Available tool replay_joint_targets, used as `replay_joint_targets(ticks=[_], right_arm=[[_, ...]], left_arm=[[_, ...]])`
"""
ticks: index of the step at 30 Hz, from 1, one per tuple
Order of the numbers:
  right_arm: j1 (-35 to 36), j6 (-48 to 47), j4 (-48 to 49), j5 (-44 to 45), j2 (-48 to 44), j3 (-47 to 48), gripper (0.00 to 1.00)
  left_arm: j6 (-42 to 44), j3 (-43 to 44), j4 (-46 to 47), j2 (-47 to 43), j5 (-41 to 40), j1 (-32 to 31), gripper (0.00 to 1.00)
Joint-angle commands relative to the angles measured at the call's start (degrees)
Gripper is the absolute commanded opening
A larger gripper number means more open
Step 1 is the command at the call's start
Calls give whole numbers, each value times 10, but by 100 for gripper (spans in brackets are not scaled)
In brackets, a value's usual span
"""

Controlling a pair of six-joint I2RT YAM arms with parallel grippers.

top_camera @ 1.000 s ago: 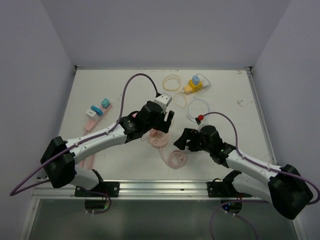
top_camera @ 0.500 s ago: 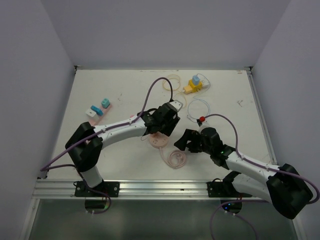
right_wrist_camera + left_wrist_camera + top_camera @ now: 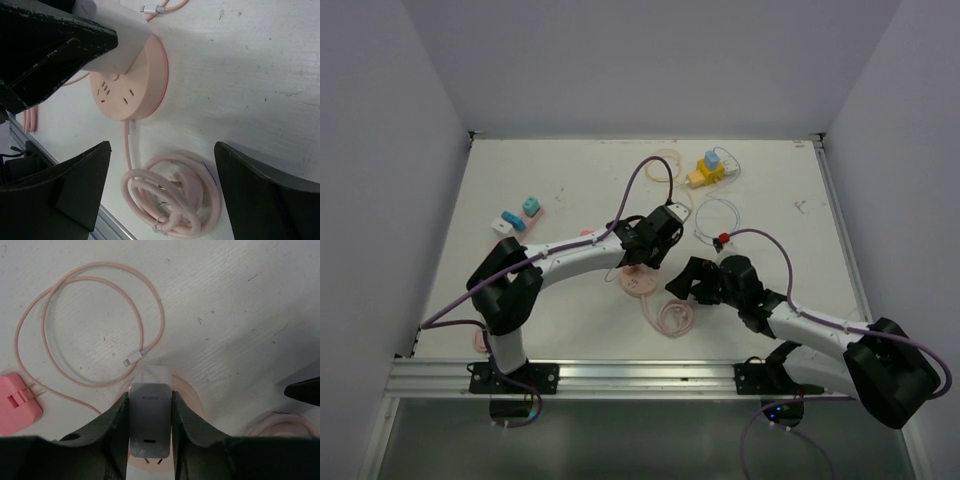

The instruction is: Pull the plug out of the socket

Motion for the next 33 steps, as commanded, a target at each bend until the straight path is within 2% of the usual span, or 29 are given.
replay_joint_targets(ticks=[1, 4, 8, 19, 26, 33], right_arm=[[-1, 26, 62, -14, 18, -9, 89], [-1, 45, 94, -16, 37, -10, 92], [-1, 59, 130, -24, 64, -2, 96], [-1, 73, 231, -78, 167, 25, 94], [-1, 70, 284, -136, 214, 43, 93], [3, 83, 327, -165, 243, 51, 85]], left_arm=[[2, 13, 4, -12, -4, -2, 12], [-7, -10, 35, -39, 5, -2, 0], [-27, -66, 82, -86, 12, -1, 0], [-83, -174, 209, -218, 8, -1, 0], [-105, -215, 256, -246, 13, -1, 0], [-124, -237, 312, -251, 17, -1, 0]])
